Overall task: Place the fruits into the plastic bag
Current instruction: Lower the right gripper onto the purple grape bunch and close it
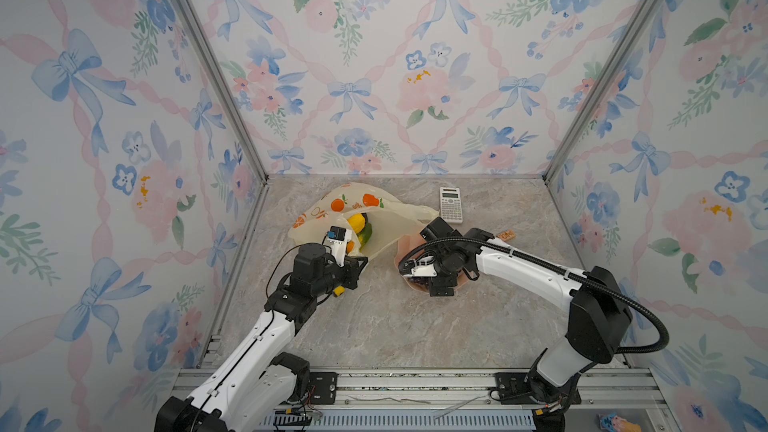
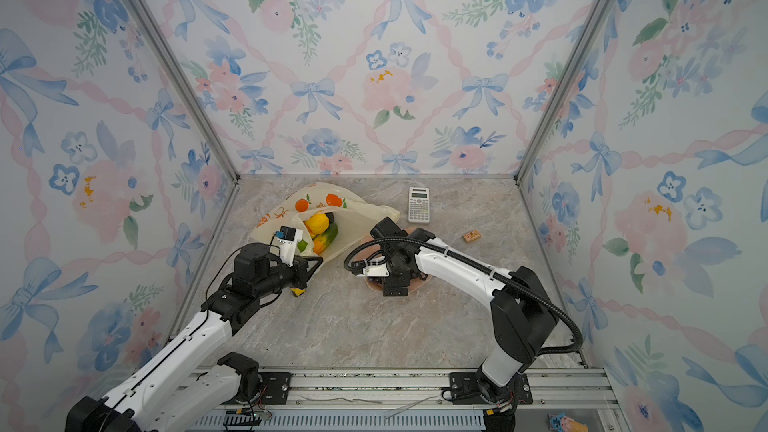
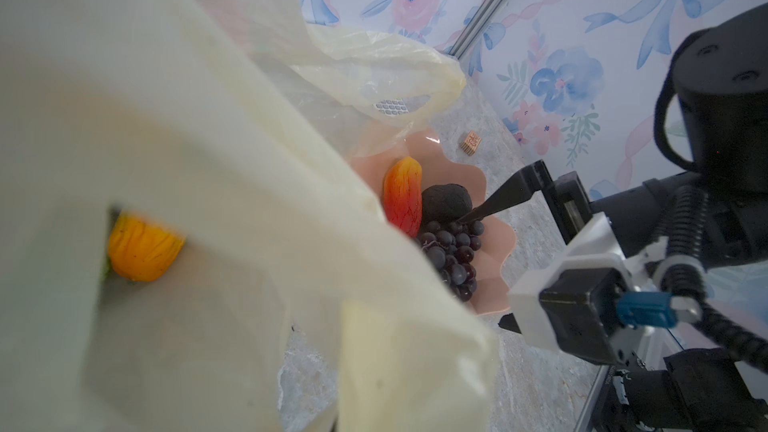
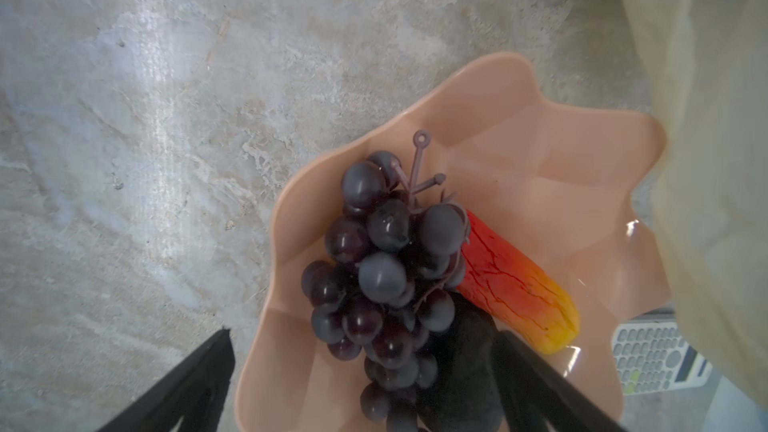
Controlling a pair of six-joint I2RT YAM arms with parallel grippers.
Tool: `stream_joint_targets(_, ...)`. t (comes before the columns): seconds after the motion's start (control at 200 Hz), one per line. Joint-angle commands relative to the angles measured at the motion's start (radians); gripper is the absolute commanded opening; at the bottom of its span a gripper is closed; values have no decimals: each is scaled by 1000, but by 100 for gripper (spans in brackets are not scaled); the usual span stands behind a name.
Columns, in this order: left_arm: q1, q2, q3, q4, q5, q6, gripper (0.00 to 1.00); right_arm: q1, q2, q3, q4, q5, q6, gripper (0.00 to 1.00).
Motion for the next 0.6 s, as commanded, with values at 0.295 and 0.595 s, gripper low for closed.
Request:
stream_joint_targets(0.295, 2, -11, 16, -11, 13, 14, 0, -19, 104, 56, 12, -20, -24, 95)
stream_joint_targets(0.595, 2, -5, 16, -11, 7, 14, 0, -37, 150, 81, 41, 19, 11, 83)
